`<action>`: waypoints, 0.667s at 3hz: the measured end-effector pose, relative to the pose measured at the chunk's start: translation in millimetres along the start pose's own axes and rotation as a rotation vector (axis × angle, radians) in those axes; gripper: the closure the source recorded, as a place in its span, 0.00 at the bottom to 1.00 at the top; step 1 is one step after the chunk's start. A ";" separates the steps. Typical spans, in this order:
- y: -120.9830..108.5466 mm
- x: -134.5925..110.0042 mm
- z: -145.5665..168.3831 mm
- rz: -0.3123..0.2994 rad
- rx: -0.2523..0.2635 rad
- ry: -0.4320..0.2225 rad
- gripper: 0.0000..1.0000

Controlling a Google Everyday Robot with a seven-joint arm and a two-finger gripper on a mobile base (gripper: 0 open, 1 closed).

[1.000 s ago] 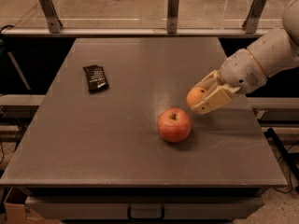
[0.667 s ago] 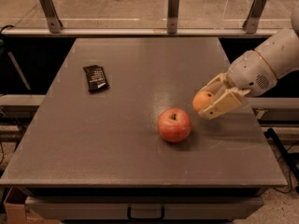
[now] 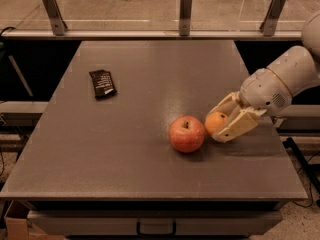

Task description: Move orange near apple

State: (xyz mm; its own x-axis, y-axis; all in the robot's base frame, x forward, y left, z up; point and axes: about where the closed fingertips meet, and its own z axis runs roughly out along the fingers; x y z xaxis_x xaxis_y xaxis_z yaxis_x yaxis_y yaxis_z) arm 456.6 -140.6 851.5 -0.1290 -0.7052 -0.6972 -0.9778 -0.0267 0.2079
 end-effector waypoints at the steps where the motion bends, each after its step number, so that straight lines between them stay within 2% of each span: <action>1: 2.1 5.7 5.9 -0.014 -0.020 -0.005 0.36; 2: 3.1 9.0 6.0 -0.024 -0.021 -0.006 0.12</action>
Offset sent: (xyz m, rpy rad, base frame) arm -0.0153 -0.0107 -0.0108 0.0111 0.0119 0.0569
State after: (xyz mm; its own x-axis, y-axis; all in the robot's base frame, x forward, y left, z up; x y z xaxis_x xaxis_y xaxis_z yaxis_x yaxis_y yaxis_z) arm 451.4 -142.8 841.7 -0.1066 -0.6996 -0.7065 -0.9769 -0.0588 0.2057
